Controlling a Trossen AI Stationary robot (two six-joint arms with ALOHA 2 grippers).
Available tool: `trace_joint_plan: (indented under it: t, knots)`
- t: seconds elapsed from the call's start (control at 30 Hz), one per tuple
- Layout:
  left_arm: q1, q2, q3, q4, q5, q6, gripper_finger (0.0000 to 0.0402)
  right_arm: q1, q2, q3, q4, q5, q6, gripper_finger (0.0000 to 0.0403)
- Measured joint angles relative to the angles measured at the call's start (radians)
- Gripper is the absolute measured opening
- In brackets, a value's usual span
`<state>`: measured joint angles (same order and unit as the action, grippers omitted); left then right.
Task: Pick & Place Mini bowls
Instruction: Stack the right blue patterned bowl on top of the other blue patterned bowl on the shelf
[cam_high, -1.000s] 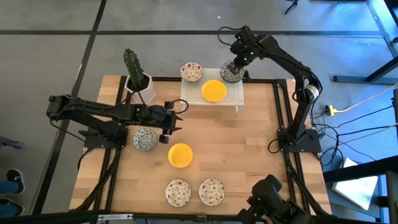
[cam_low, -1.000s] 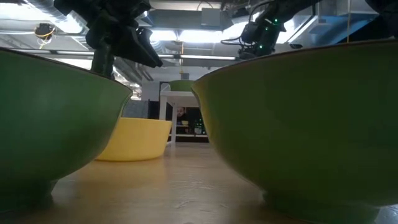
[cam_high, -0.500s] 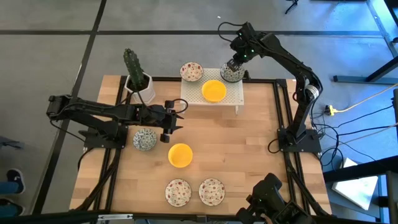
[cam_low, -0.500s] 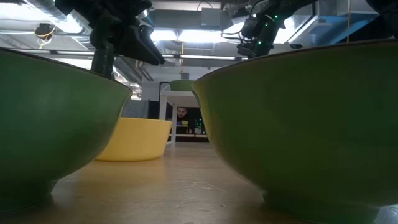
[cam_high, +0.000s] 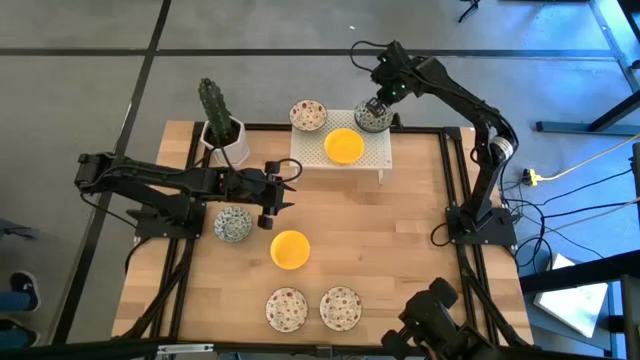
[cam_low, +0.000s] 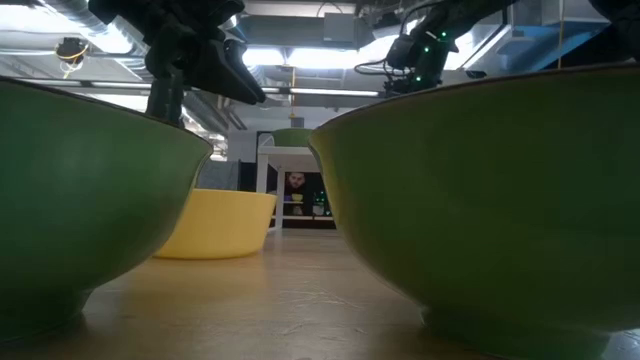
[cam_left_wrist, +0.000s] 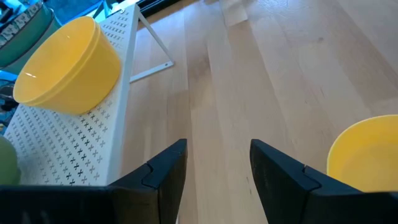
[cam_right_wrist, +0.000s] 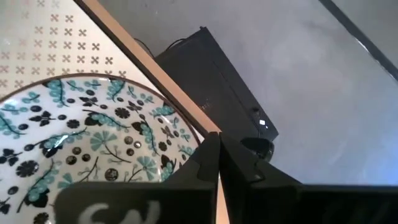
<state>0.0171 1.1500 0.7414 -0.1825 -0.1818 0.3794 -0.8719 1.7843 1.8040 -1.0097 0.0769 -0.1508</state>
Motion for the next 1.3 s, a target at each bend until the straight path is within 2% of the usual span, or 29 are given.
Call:
trace_joint_plan:
  t: [0.17,0.4,0.5,0.67,0.73,0.9,1.03,1.17,1.3]
  knots:
    - [0.0,0.0,0.0,0.0,-0.015,0.001,0.0171,0.033,-0.062,0.0,0.026,0.007,0.037,0.001]
    - [0.0,0.0,0.0,0.0,-0.084,-0.031,0.0171,0.237,-0.232,-0.042,0.054,0.1,0.077,0.0006]
    - [0.0,0.0,0.0,-0.001,-0.118,-0.079,0.0171,0.356,-0.341,-0.182,0.187,0.108,0.117,0.0008]
    - [0.0,0.0,0.0,0.0,-0.139,-0.146,0.0171,0.568,-0.505,-0.495,0.475,0.112,0.169,0.0009]
    - [-0.003,0.0,0.004,0.0,-0.143,-0.157,0.0171,0.659,-0.555,-0.626,0.626,0.173,0.191,0.0009]
    - [-0.023,0.0,0.038,0.061,-0.212,-0.2,0.0171,0.865,-0.581,-0.875,0.898,0.336,0.191,0.0009]
    - [-0.051,0.0,0.057,0.095,-0.231,-0.241,0.0171,0.951,-0.58,-0.971,1.004,0.348,0.173,0.0009]
    - [-0.122,0.006,0.081,0.11,-0.394,-0.341,0.0171,0.992,-0.578,-1.037,1.089,0.337,0.169,0.0009]
    - [-0.229,0.026,0.08,0.12,-0.574,-0.384,0.0169,0.999,-0.565,-1.106,1.187,0.237,0.204,0.0017]
